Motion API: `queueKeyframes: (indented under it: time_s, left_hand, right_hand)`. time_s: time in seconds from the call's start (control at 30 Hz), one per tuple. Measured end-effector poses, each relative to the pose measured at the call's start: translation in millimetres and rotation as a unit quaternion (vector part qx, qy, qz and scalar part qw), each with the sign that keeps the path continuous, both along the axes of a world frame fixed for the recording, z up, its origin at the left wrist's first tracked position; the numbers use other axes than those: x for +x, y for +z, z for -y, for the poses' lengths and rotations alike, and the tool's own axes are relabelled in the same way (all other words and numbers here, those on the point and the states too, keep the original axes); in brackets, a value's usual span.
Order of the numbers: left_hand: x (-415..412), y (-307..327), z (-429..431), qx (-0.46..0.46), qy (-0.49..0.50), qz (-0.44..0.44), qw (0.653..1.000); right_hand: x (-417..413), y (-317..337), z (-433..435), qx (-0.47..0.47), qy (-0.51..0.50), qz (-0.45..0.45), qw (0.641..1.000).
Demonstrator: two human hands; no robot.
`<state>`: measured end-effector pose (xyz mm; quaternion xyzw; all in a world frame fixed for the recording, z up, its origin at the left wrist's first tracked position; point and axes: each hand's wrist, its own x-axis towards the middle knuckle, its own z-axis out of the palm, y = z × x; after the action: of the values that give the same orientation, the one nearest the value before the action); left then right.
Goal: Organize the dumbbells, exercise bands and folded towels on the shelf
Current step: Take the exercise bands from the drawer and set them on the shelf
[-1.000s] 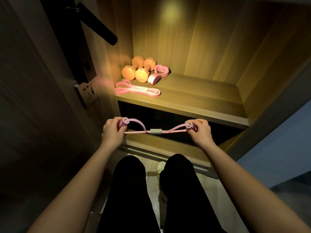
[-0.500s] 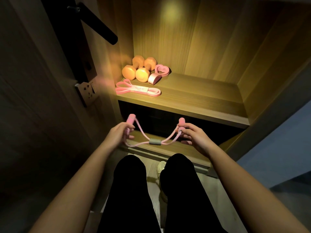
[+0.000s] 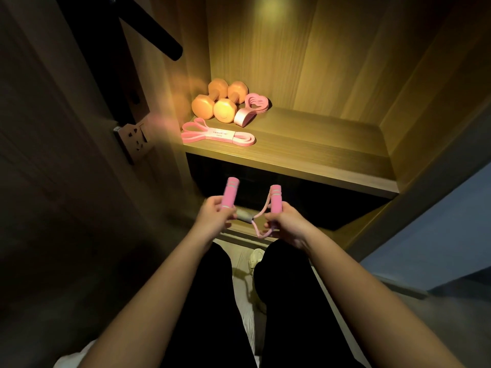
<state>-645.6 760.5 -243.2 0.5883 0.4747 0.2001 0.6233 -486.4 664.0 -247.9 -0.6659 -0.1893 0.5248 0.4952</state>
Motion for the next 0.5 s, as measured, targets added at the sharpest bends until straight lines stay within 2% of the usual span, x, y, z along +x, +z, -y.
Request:
queueKeyframes:
  time_s: [0.1,0.27,0.37,0.5]
  left_hand:
    - [9.8,-5.9,20.8,-0.047,0.0,0.026,0.999]
    - [10.6,-15.8,35.3,-0.085,0.019,0.055,0.995]
    - [8.5,-14.4,34.0,-0.04,0.035,0.055,0.997]
    - [6.9,-12.5,29.9,0.037,0.009,0.04,0.998]
  right_hand:
    - [-13.1,-3.9,-7.5,0.003,-0.008,-0.032,0.999]
    - [-22.6,-4.3,-9.1,0.021,-0.022,-0.016,0.999]
    - [-19.0,-4.8,-6.7,0.035,-0.031,0.011,0.999]
    - [-17.5,-1.8,-6.7,0.032,-0.014,0.022,0.999]
